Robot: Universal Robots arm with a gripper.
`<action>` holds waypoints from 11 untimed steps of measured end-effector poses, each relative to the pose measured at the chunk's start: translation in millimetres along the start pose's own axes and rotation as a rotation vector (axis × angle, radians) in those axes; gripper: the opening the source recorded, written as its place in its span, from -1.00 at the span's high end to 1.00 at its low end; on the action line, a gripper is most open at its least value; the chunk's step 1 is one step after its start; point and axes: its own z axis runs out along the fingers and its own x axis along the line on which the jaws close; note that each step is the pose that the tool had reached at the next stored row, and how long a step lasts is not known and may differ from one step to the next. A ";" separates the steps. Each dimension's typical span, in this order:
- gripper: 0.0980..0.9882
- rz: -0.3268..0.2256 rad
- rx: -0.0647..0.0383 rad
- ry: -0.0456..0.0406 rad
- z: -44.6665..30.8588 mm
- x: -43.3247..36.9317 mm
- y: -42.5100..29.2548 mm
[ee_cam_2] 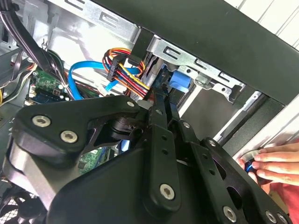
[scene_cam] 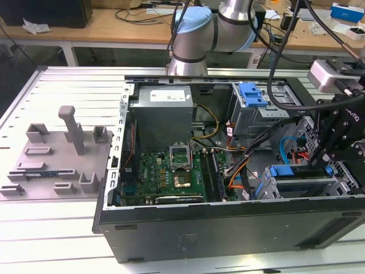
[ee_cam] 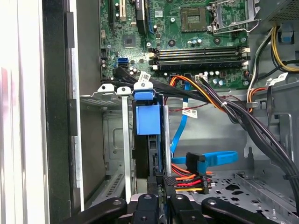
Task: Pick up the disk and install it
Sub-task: 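Insert the first disk wire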
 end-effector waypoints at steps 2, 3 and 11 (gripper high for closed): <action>0.85 0.000 0.000 -0.0001 0.7 0.0 0.0; 0.85 0.000 0.000 -0.0001 1.0 0.0 0.0; 0.85 0.000 0.000 0.0008 6.5 -0.3 -0.2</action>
